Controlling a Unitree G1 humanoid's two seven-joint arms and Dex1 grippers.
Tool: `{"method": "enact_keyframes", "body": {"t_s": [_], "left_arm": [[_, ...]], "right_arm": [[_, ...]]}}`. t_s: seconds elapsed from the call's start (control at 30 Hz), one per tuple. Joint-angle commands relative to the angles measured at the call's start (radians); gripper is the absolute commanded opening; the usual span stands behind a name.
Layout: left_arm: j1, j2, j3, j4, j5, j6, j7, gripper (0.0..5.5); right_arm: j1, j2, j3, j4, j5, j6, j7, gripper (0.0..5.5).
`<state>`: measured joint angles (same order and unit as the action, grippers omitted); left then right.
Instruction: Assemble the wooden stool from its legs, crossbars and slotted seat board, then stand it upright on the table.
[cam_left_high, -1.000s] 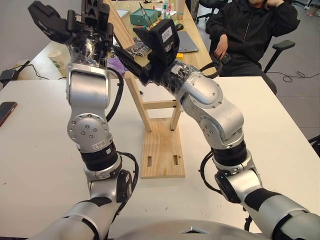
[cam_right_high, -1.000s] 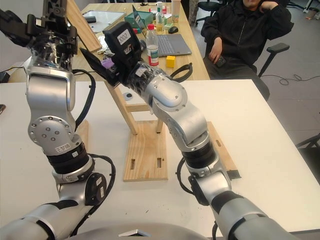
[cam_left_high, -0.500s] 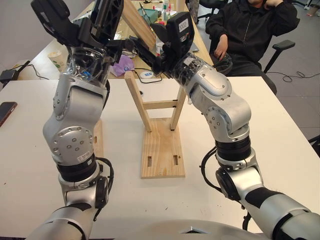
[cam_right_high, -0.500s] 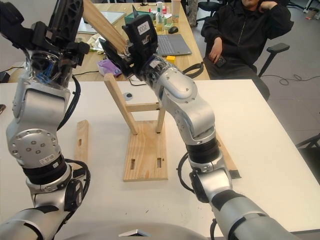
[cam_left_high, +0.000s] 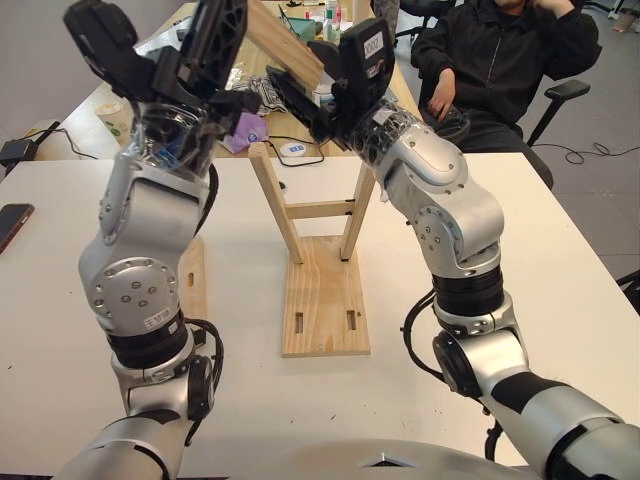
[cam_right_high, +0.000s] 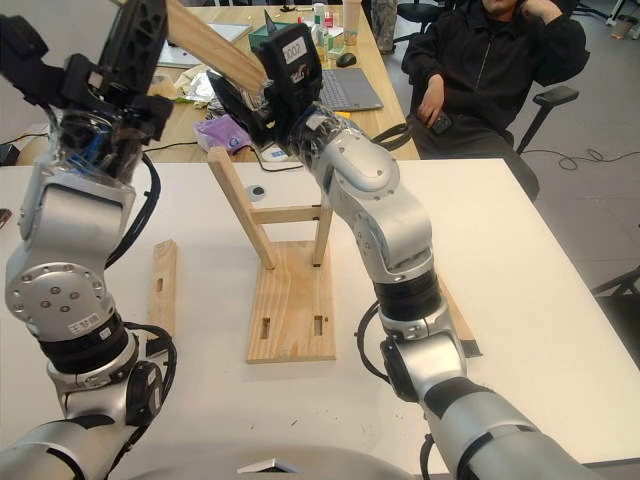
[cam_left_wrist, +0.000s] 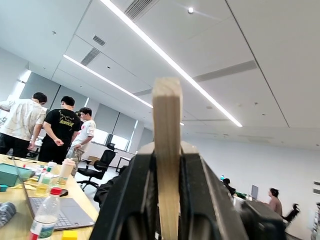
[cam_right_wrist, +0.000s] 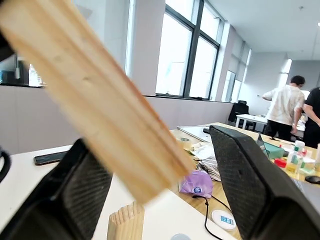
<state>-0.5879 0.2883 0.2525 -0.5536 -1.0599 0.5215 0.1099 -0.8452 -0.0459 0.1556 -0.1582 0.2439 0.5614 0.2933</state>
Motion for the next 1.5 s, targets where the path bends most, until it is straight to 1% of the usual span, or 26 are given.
{"method": "enact_keyframes", "body": {"t_s": [0.03, 0.07, 0.1, 0.2, 0.27, 0.3, 0.33, 0.4, 0.5, 0.6, 0.67, 0.77, 0.87, 1.03, 1.23, 1.5], "left_arm": [[-0.106, 0.066, 0.121, 0.059, -0.052, -0.025, 0.043, 0.37], [-0.128, 0.088, 0.149, 0.073, -0.066, -0.026, 0.049, 0.37], [-0.156, 0.134, 0.190, 0.100, -0.077, -0.021, 0.050, 0.37], [-0.174, 0.309, 0.293, 0.183, -0.057, 0.017, 0.018, 0.37], [-0.098, 0.411, 0.334, 0.234, 0.015, 0.049, -0.010, 0.37], [-0.030, 0.447, 0.341, 0.246, 0.079, 0.058, -0.020, 0.37], [0.056, 0.453, 0.341, 0.255, 0.134, 0.079, -0.010, 0.37], [0.193, 0.415, 0.313, 0.260, 0.207, 0.100, 0.006, 0.37], [0.360, 0.296, 0.272, 0.244, 0.253, 0.124, 0.043, 0.37], [0.472, 0.198, 0.235, 0.270, 0.316, 0.106, 0.048, 0.37], [0.522, 0.172, 0.233, 0.277, 0.352, 0.108, 0.046, 0.37], [0.549, 0.173, 0.236, 0.293, 0.391, 0.125, 0.030, 0.37], [0.580, 0.178, 0.213, 0.298, 0.412, 0.157, -0.008, 0.37], [0.572, 0.141, 0.193, 0.286, 0.412, 0.184, -0.039, 0.37], [0.576, 0.085, 0.176, 0.266, 0.415, 0.198, -0.034, 0.37], [0.544, 0.078, 0.179, 0.219, 0.412, 0.225, -0.024, 0.37]], "right_arm": [[0.049, -0.034, 0.067, -0.063, -0.004, 0.021, 0.068, 3.23], [0.059, -0.038, 0.073, -0.072, -0.004, 0.024, 0.077, 3.23], [0.069, -0.042, 0.074, -0.085, -0.004, 0.030, 0.082, 3.23], [0.088, -0.046, 0.037, -0.124, 0.005, 0.036, 0.078, 3.23], [0.092, -0.043, -0.017, -0.153, 0.020, 0.027, 0.051, 3.23], [0.090, -0.041, -0.044, -0.160, 0.027, 0.017, 0.039, 3.23], [0.086, -0.036, -0.073, -0.159, 0.031, -0.001, 0.024, 3.23], [0.081, -0.028, -0.118, -0.163, 0.026, -0.031, -0.015, 3.23], [0.064, -0.025, -0.176, -0.146, 0.019, -0.076, -0.075, 3.23], [0.051, -0.041, -0.226, -0.120, -0.001, -0.129, -0.135, 3.23], [0.048, -0.059, -0.257, -0.098, -0.010, -0.160, -0.161, 3.23], [0.051, -0.076, -0.288, -0.087, -0.024, -0.186, -0.190, 3.23], [0.056, -0.091, -0.312, -0.078, -0.036, -0.205, -0.206, 3.23], [0.070, -0.097, -0.304, -0.072, -0.039, -0.214, -0.209, 3.23], [0.073, -0.096, -0.298, -0.060, -0.039, -0.216, -0.207, 3.23], [0.072, -0.097, -0.294, -0.054, -0.037, -0.214, -0.203, 3.23]]}}
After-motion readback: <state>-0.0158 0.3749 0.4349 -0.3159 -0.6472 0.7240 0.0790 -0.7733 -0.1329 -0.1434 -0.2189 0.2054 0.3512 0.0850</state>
